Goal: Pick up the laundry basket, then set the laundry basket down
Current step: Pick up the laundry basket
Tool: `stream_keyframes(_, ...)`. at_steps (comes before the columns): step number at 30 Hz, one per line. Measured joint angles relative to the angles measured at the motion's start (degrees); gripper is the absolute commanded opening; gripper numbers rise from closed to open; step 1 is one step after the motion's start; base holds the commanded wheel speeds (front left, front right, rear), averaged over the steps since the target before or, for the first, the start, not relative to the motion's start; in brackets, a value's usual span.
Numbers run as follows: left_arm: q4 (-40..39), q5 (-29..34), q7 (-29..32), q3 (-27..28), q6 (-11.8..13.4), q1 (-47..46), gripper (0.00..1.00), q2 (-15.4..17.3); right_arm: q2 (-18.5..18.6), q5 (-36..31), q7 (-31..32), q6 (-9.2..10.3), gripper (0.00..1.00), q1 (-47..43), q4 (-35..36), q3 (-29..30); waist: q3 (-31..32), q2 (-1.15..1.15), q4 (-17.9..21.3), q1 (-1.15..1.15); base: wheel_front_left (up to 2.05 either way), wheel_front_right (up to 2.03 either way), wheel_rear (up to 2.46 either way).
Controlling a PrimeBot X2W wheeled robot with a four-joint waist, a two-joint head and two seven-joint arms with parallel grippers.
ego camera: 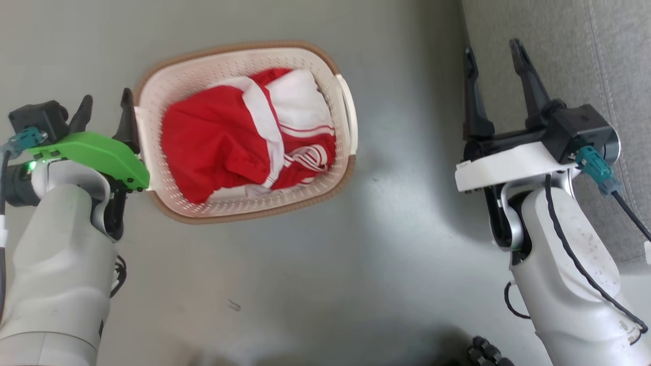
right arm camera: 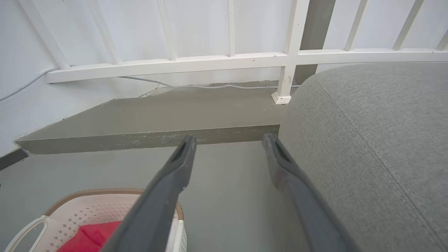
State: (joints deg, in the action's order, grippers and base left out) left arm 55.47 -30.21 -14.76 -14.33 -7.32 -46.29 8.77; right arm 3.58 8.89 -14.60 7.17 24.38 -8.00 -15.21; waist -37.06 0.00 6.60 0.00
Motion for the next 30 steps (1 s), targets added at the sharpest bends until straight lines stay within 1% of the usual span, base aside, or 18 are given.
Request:
stream_keyframes(3, -2.67, 0.65, 0.01, -0.19, 0.0, 0.98, 1.0, -0.21, 0.3, -0.01, 0.01, 0.0, 1.0, -0.88, -0.79, 0.3, 1.96, 0.0, -0.83, 0.0, 0.0, 0.0, 0.0)
stream_keyframes(8, -12.99, 3.12, 0.09, 1.98, 0.0, 2.22, 1.0, 0.35, 0.55, -0.01, 0.01, -0.01, 1.0, -2.43, -1.74, 0.8, 5.45, 0.0, -2.19, 0.0, 0.0, 0.0, 0.0)
stream_keyframes(13, -20.25, 5.42, 0.09, 3.67, 0.01, 6.38, 1.0, 0.91, 0.58, 0.0, 0.01, -0.02, 1.0, -4.21, -2.43, 1.1, 9.14, 0.0, -3.26, 0.0, 0.0, 0.0, 0.0)
stream_keyframes(19, -26.05, 7.81, 0.09, 4.1, 0.33, 13.3, 1.0, 0.47, 0.64, 0.08, 0.01, -0.24, 1.0, -7.16, -3.66, 1.24, 13.67, 0.0, -4.02, 0.0, 0.0, 0.0, 0.0)
stream_keyframes(21, -27.78, 8.44, 0.09, 4.16, 0.41, 15.45, 1.0, 0.13, 0.75, 0.16, 0.01, -0.58, 1.0, -8.28, -4.06, 1.3, 15.2, 0.0, -4.18, 0.0, 0.0, 0.0, 0.0)
stream_keyframes(30, -32.84, 10.98, 0.09, 3.47, 1.36, 25.9, 1.0, -1.9, 1.21, 0.58, 0.01, -1.04, 1.0, -13.08, -5.3, 1.6, 21.84, 0.0, -4.58, -0.01, 0.0, 0.0, 0.0)
